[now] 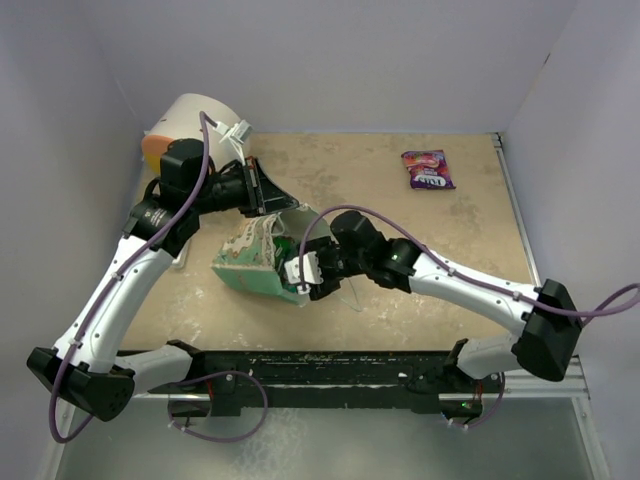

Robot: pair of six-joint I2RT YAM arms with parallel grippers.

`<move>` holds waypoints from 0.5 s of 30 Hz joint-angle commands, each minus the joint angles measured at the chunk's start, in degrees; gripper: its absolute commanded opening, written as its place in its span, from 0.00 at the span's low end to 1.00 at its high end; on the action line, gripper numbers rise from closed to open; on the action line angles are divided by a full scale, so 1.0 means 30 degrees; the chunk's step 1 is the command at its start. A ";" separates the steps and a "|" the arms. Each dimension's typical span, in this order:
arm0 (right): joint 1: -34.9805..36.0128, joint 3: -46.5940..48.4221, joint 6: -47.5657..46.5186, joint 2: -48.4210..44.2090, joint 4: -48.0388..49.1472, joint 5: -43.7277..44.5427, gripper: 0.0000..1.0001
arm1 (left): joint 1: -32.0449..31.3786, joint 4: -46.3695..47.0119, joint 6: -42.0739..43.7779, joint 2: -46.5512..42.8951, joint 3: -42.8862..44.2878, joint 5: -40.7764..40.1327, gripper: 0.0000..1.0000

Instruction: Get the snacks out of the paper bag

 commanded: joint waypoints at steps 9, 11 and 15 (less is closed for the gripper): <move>0.0107 0.1711 -0.4015 0.2692 -0.1694 0.2028 0.69 | -0.0010 0.0754 0.0609 -0.1075 -0.0560 -0.0171 0.00; 0.0107 0.2075 -0.4135 0.3197 -0.1672 0.2165 0.69 | -0.0020 0.1067 0.0350 -0.1312 -0.0948 0.0012 0.00; 0.0118 0.2599 -0.4207 0.4292 -0.1643 0.2097 0.69 | -0.0023 0.1727 0.0304 -0.1638 -0.1851 0.0495 0.00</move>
